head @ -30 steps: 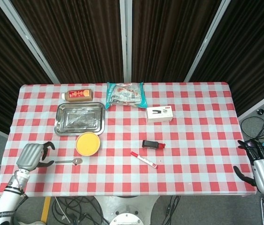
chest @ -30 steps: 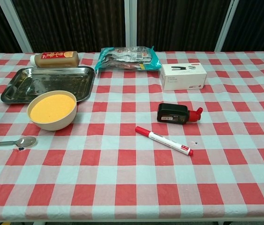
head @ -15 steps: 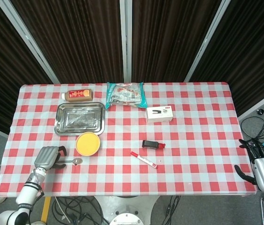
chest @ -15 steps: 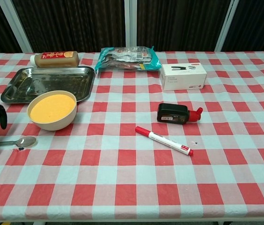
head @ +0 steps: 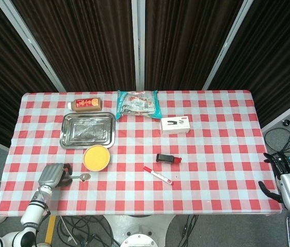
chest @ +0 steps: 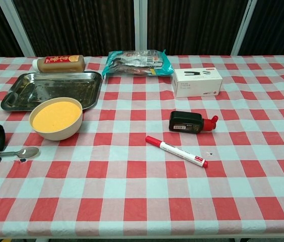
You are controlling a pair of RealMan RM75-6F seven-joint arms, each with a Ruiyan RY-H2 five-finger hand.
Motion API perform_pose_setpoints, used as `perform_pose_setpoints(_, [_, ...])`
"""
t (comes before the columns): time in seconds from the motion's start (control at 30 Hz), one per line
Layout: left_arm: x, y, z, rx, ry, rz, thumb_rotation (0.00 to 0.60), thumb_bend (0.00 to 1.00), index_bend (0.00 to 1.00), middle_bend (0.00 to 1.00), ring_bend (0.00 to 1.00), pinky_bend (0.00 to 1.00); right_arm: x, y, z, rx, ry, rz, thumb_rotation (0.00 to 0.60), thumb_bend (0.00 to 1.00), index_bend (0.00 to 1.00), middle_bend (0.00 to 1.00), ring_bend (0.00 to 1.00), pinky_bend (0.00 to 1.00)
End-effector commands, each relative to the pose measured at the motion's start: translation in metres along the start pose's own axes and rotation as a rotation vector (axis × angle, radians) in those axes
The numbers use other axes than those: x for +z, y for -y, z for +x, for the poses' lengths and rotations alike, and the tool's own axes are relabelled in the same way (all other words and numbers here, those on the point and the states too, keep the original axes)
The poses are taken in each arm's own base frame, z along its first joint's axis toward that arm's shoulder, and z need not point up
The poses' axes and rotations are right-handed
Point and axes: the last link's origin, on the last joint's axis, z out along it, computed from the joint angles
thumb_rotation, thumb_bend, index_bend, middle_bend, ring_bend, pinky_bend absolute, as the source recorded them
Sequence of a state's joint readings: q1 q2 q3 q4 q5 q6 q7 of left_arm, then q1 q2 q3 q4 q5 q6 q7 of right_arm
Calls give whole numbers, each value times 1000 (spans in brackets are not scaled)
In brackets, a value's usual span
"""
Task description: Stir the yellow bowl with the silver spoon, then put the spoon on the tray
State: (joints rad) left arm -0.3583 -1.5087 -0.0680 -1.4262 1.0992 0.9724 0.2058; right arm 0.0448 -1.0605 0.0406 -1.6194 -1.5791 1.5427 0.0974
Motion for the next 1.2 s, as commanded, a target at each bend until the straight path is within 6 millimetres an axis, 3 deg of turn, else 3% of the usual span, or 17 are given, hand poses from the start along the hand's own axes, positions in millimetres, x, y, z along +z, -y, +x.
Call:
perform_pose_setpoints(0.03, [0,1,0,2,4,1,600,320,587,991,948,1000,0,0,0,0,2,-1,600,212,128,298,95,195])
perform_pose_setpoints(0.47, [-2,3,0,-11,2,-6,600,380,630,994,952,1000,0,-1,-1,0,3,-7,600,212,127,306,95,198])
perform_pose_setpoints(0.6, [-8,5,13,-29,-27,-18,600,381,631,994,952,1000,-1,-1,0,1,-1,-5,600,212,127,306,95,198])
perform_pose_setpoints(0.83, [-16,3,58,-80,-122,-64,600,380,631,994,952,1000,0,0,2,-1,-5,-2,600,212,127,307,96,201])
perform_pose_setpoints(0.97, [0,-15,81,-97,-143,-122,600,380,631,996,953,1000,0,1,2,1,-7,5,600,212,128,308,96,201])
perform_pose_setpoints(1.2, [39,-45,82,-51,-79,-148,600,381,631,998,955,1000,-2,-3,4,1,-15,-6,600,213,127,308,96,201])
